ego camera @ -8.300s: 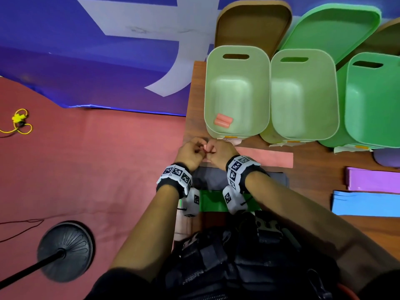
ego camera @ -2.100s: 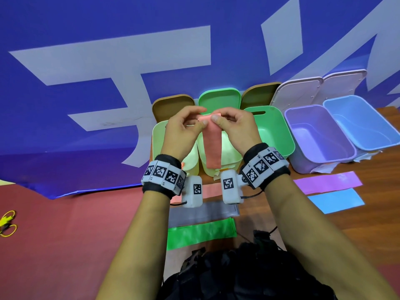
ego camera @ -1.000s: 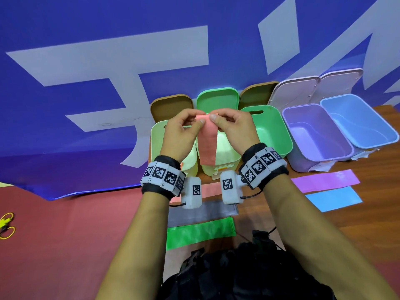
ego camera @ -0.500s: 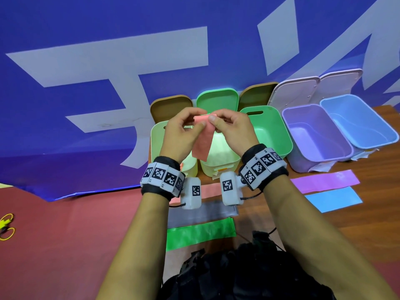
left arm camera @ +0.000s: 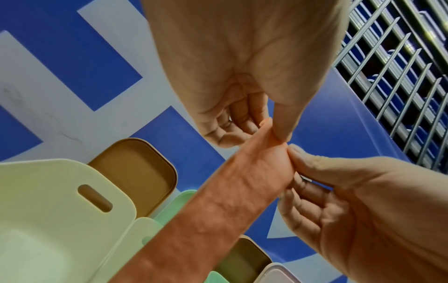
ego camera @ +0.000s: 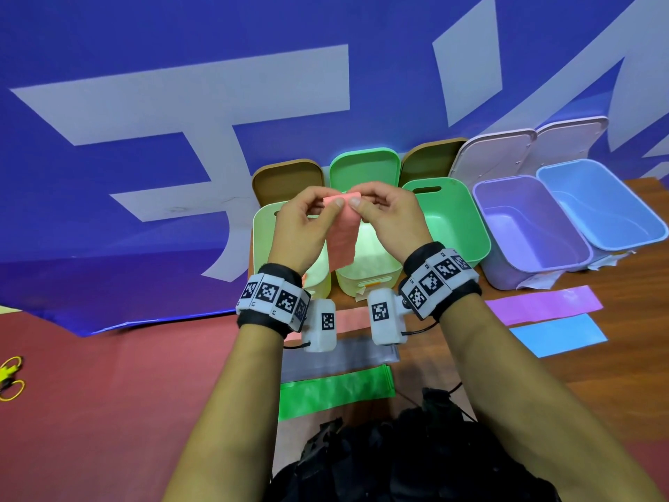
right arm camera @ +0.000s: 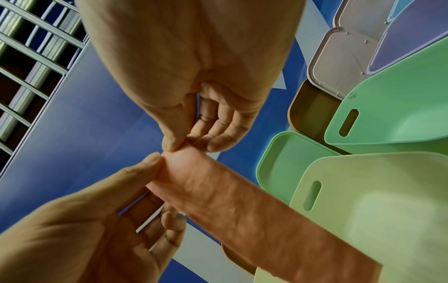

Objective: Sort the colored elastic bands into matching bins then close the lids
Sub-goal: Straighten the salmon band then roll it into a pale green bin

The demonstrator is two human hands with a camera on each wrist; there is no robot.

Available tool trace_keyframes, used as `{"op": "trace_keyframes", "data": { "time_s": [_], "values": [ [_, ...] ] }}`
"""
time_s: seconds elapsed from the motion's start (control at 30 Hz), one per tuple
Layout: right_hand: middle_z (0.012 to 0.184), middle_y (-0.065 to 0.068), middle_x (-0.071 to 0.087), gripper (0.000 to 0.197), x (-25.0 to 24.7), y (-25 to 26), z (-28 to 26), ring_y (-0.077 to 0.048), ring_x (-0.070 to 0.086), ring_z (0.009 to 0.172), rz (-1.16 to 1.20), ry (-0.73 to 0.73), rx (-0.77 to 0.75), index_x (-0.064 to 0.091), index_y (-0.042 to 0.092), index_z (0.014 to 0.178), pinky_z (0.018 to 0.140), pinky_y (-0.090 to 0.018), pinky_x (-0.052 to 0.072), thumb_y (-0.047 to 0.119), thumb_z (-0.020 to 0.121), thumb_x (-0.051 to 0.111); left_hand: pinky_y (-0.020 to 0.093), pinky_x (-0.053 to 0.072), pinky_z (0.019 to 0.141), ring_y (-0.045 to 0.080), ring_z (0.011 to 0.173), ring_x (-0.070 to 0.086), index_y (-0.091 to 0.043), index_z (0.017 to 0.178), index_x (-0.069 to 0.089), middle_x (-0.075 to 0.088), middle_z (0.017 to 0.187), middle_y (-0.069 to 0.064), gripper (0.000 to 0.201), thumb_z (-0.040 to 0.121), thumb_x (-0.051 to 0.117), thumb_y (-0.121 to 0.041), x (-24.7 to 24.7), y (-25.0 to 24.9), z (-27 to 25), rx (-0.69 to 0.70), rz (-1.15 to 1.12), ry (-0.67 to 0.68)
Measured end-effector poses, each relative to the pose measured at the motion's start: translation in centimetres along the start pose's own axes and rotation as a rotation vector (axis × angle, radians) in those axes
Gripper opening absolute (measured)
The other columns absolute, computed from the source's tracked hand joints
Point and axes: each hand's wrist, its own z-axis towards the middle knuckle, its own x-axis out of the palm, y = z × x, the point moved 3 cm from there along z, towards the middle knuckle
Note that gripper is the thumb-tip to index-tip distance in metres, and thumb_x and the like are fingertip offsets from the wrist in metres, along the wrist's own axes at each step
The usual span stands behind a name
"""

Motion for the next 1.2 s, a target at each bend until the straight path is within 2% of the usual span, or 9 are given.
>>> {"op": "trace_keyframes", "data": {
  "time_s": [0.1,0.2,0.4,0.5,0.6,0.73,0.9,1.03,1.2],
  "values": [
    [0.088,-0.006,0.073,0.011,0.0,-0.3,0.1,-0.015,0.066,0.082,-0.015,-0.012,0.01,0.075,0.013,0.097,0.082,-0.036,0.056,0.012,0.09,0.067,0.022,0.049,0.082,0.017,0.096,0.064,-0.014,0.108,0.069,0.071,0.103,0.0,0.017,0.092,0.064,-0.014,0.0,-0.3,0.0,0.034,-0.015,0.013],
    [0.081,0.001,0.07,0.01,-0.1,-0.3,0.1,-0.011,0.064,0.077,-0.024,-0.012,0.011,0.075,0.012,0.094,0.079,-0.032,0.057,0.015,0.093,0.065,0.029,0.053,0.084,0.016,0.097,0.066,-0.016,0.105,0.07,0.072,0.1,-0.003,0.016,0.09,0.067,-0.015,0.0,-0.4,0.0,0.022,-0.012,0.043],
    [0.072,0.0,0.067,0.02,0.0,0.2,-0.1,-0.008,0.059,0.067,-0.032,-0.004,-0.013,0.075,0.011,0.086,0.07,-0.025,0.053,0.023,0.096,0.062,0.04,0.054,0.087,0.019,0.095,0.066,-0.022,0.097,0.071,0.073,0.095,-0.006,0.01,0.088,0.068,-0.02,-0.2,-0.2,0.2,0.014,0.022,0.026],
    [0.081,0.001,0.07,0.014,0.1,0.3,-0.1,-0.007,0.063,0.075,0.005,-0.002,-0.001,0.075,0.013,0.093,0.075,-0.026,0.055,0.02,0.096,0.063,0.035,0.054,0.085,0.017,0.093,0.066,-0.019,0.096,0.072,0.073,0.093,-0.004,0.008,0.09,0.067,-0.021,-0.2,-0.2,0.2,0.02,0.021,0.017],
    [0.087,-0.002,0.069,0.012,0.2,0.2,-0.1,-0.012,0.064,0.083,0.048,0.016,0.016,0.071,0.017,0.101,0.086,-0.035,0.055,0.012,0.092,0.066,0.023,0.05,0.079,0.01,0.087,0.065,-0.016,0.095,0.072,0.073,0.09,-0.003,0.008,0.093,0.066,-0.021,-0.3,-0.2,0.2,0.017,0.027,0.005],
    [0.083,-0.001,0.068,0.014,0.2,0.5,-0.1,-0.014,0.063,0.082,0.032,0.026,0.011,0.069,0.023,0.089,0.085,-0.037,0.055,0.01,0.092,0.065,0.017,0.045,0.074,0.005,0.082,0.062,-0.014,0.096,0.072,0.072,0.089,-0.003,0.01,0.093,0.066,-0.022,-0.2,-0.2,0.1,0.001,0.023,0.0],
    [0.079,-0.002,0.066,0.012,0.2,0.4,0.2,-0.014,0.061,0.074,-0.013,0.002,0.007,0.069,0.018,0.088,0.077,-0.036,0.055,0.012,0.095,0.062,0.031,0.053,0.088,0.019,0.1,0.064,-0.016,0.109,0.068,0.069,0.107,-0.002,0.025,0.084,0.07,-0.01,-0.4,-0.3,0.3,0.002,-0.038,0.01],
    [0.074,0.002,0.067,0.015,0.1,0.9,0.1,-0.001,0.062,0.066,-0.026,0.011,0.005,0.069,0.015,0.088,0.069,-0.016,0.051,0.011,0.097,0.058,0.04,0.055,0.088,0.018,0.098,0.066,-0.024,0.098,0.069,0.072,0.099,-0.007,0.017,0.084,0.069,-0.014,-0.5,-0.4,0.4,0.01,-0.011,0.025],
    [0.079,0.002,0.069,0.013,0.2,1.2,0.1,-0.004,0.063,0.072,-0.004,0.02,0.011,0.073,0.015,0.096,0.075,-0.023,0.055,0.015,0.097,0.06,0.035,0.053,0.083,0.017,0.092,0.066,-0.024,0.093,0.071,0.072,0.093,-0.004,0.007,0.089,0.068,-0.018,-0.6,-0.5,0.4,0.002,-0.024,-0.012]
  ]
}}
